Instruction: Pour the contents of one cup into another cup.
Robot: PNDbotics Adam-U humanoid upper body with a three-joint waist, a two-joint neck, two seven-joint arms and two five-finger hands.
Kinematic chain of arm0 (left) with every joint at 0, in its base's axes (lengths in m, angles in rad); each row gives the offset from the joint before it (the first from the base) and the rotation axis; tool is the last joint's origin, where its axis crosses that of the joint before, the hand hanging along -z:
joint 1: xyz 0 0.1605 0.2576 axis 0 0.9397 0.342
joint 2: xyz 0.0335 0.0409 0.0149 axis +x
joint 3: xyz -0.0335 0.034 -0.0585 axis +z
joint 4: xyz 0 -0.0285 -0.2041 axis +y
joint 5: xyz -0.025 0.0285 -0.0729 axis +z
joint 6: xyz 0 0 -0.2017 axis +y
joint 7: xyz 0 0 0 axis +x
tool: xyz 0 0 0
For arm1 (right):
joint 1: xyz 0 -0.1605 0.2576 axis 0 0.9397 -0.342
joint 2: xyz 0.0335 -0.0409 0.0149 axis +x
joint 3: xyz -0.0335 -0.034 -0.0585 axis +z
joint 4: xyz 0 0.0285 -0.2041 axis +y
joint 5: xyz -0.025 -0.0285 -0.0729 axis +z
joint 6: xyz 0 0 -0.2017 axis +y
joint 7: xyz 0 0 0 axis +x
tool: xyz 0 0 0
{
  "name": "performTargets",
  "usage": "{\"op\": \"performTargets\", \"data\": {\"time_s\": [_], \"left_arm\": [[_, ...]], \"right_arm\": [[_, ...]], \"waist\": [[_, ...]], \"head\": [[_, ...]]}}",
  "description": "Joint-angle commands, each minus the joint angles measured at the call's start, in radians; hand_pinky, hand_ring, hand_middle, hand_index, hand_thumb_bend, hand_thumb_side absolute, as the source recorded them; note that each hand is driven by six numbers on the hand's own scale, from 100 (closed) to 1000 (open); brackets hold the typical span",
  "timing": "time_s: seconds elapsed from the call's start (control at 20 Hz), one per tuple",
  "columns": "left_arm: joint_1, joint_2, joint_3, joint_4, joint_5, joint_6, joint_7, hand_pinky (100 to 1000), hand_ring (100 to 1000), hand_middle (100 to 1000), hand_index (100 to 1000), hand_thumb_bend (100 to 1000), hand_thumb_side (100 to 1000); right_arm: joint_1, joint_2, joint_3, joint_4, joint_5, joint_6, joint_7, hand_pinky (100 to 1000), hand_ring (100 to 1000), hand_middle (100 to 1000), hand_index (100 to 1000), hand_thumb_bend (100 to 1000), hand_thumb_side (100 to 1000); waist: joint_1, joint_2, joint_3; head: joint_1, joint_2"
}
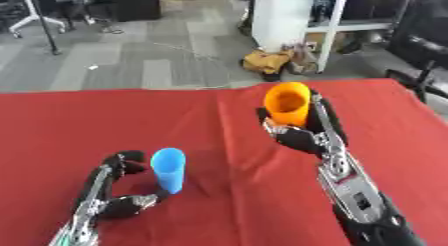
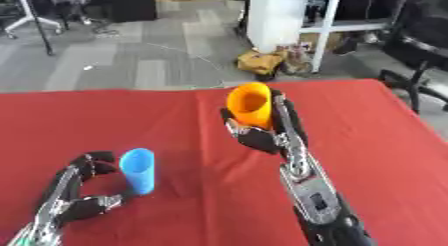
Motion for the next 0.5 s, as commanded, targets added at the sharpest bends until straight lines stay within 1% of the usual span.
{"op": "performTargets", "data": {"time_s": [0.05,0.5], "left_arm": [[-0.034,0.002,0.002,0.005,0.009,-0.002,-0.022,751,626,637,758,824,147],[-0.084,-0.005,0.011,0.077,0.029,-0.011,-0.064,750,620,632,760,866,156]], "right_arm": [[-0.026,0.004,-0.001,-0.024,0.005,-0.003,0.004,578,238,220,483,346,100],[-0.033,0.019,0.002,-0.023,0.013,-0.007,0.004,577,238,219,483,344,100]], "waist": [[-0.002,-0.011,-0.004],[-0.001,0.002,-0.027]], "head": [[0.004,-0.013],[0.012,-0.018]]}}
